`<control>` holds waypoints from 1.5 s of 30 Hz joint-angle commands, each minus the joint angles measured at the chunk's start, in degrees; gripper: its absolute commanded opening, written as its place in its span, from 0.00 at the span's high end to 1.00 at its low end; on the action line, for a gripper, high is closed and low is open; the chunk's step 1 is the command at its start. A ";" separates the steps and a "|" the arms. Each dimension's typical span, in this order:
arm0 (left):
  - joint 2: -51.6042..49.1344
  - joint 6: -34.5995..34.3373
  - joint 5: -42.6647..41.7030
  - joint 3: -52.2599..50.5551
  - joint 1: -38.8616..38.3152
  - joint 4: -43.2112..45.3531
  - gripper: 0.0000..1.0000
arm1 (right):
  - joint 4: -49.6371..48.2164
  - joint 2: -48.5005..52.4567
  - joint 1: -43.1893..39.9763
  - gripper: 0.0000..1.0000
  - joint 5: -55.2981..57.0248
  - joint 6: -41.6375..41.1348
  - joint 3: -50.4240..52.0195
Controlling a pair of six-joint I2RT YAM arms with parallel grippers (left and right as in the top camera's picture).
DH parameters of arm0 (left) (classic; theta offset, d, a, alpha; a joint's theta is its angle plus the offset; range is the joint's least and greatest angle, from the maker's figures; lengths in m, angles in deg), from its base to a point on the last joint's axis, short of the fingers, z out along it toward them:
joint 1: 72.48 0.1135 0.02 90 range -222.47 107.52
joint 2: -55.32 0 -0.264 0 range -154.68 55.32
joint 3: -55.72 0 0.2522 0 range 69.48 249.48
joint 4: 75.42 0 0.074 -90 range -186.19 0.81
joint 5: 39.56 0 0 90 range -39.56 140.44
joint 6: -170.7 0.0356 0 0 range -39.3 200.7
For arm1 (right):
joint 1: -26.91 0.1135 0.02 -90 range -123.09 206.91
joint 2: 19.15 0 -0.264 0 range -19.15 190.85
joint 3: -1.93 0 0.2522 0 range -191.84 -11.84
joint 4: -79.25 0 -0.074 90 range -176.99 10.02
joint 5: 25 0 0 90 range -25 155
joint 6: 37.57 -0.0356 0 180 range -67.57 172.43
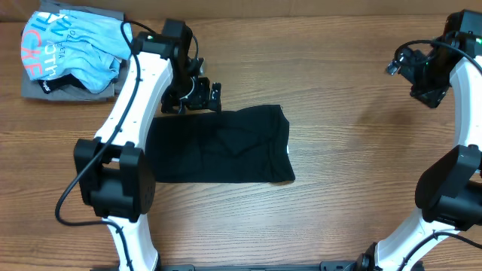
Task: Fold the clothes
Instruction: 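Raise the left gripper and move the right gripper to the strip's right end, then grasp the right end of the black strip with the right gripper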
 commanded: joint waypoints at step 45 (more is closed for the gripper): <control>19.91 -8.52 25.09 2.12 0.37 -4.68 0.00 | -10.16 3.98 30.21 0.00 -14.12 4.98 20.70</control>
